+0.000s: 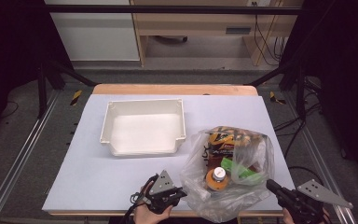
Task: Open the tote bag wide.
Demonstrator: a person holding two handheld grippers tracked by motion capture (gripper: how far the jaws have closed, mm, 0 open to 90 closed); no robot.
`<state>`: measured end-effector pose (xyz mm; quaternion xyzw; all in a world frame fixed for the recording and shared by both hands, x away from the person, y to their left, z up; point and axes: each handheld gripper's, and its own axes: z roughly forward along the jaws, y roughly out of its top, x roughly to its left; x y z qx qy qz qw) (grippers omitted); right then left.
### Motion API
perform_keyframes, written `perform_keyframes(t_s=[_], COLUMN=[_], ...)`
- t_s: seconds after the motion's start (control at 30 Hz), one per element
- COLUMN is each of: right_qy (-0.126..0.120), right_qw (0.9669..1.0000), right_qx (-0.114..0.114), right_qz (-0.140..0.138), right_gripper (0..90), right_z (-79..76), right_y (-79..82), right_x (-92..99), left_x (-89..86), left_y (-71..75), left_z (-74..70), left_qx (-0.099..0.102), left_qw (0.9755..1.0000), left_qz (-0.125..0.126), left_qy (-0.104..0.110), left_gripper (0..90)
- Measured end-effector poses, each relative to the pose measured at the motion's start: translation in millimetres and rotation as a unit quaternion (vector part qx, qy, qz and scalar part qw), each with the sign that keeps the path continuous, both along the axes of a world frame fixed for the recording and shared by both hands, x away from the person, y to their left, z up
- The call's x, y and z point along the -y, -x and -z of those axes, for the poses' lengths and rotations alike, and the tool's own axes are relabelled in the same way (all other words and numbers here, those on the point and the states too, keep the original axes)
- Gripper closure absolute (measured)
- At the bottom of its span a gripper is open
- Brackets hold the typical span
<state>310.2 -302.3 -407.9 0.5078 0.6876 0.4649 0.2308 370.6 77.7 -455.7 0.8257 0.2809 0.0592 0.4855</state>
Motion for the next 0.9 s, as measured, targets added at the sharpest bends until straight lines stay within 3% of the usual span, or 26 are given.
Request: perform_keyframes(t_s=[0.07,0.17,0.33,0.43,0.53,0.57,0.6,0.7,0.77,0.8,0.9], right_qy=[0.001,0.008,0.022,0.036,0.039,0.039,0.036,0.023,0.017,0.017,0.009], right_qw=[0.9997,0.9986,0.9973,0.9963,0.998,0.998,0.999,0.9988,0.9979,0.9979,0.995], right_qx=[-0.024,-0.048,-0.066,-0.072,-0.043,-0.043,-0.011,0.036,0.06,0.06,0.099], right_qz=[0.007,0.019,0.026,0.031,0.025,0.025,0.026,0.023,0.018,0.018,0.009], right_gripper=[90.0,90.0,90.0,90.0,81.4,81.4,73.4,59.1,53.1,53.1,42.2], right_z=[12.5,23.6,38.4,48.6,47.0,47.0,40.0,25.3,14.1,14.1,-8.7], right_y=[-7.9,-15.2,-26.5,-36.6,-35.1,-35.1,-28.9,-19.6,-14.1,-14.1,-5.8], right_x=[2.4,5.1,1.8,1.4,5.5,5.5,9.0,13.6,13.9,13.9,8.4], left_x=[4.8,8.2,15.1,20.0,16.9,16.9,11.9,5.6,-0.8,-3.5,-10.2], left_y=[-5.9,-10.8,-14.9,-17.0,-15.9,-15.9,-13.5,-9.8,-5.5,-3.1,1.7], left_z=[6.7,13.2,18.6,20.3,17.9,17.9,12.9,6.3,-2.6,-8.1,-27.2], left_qx=[-0.001,-0.007,-0.003,0.006,0.02,0.02,0.026,0.032,0.035,0.041,0.056], left_qw=[0.9999,0.9998,0.9997,0.9997,0.9995,0.9995,0.9994,0.9992,0.9989,0.9984,0.9966], left_qz=[-0.005,-0.011,-0.011,-0.012,-0.019,-0.019,-0.021,-0.022,-0.023,-0.025,-0.03], left_qy=[-0.014,-0.018,-0.024,-0.023,-0.017,-0.017,-0.008,0.007,0.023,0.03,0.053], left_gripper=[87.1,86.1,84.2,77.8,58.8,52.9,45.9,29.9,23.6,23.6,17.4])
